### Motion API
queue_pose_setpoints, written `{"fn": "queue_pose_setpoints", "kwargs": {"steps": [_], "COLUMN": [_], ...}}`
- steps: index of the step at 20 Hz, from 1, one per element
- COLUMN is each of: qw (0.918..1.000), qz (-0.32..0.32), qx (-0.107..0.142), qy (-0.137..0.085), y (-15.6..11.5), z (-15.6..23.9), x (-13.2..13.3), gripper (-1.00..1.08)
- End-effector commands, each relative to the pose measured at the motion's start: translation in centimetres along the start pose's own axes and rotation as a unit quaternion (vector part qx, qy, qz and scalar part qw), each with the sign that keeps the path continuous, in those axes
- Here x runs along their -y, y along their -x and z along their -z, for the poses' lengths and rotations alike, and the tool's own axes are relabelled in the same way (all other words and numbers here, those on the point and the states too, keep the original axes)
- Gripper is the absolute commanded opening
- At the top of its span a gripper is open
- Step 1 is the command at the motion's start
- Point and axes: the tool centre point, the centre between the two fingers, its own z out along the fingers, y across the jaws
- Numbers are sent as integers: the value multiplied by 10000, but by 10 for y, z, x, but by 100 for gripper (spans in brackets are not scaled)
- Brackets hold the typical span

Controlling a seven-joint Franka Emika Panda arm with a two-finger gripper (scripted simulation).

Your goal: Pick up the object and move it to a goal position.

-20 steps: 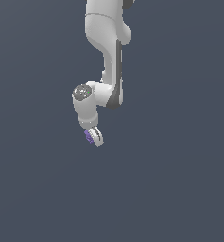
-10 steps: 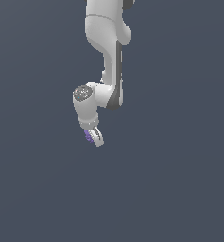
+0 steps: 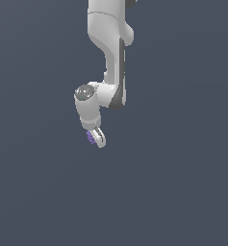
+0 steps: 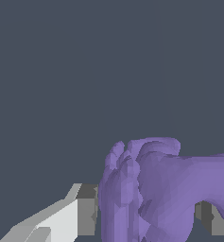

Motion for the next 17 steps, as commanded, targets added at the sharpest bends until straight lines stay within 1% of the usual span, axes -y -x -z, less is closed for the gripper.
{"fn": "queue_pose_setpoints", "kwargs": {"steps": [1,10,17], "qw": [10000,10000,10000], "qz": [1,-2,-3], "qx": [0,1,0], "qy": [-4,0,2], "y": [4,26,32], "z": [8,54,67], "x": [1,8,10], "gripper": [-100,-100,-100]}}
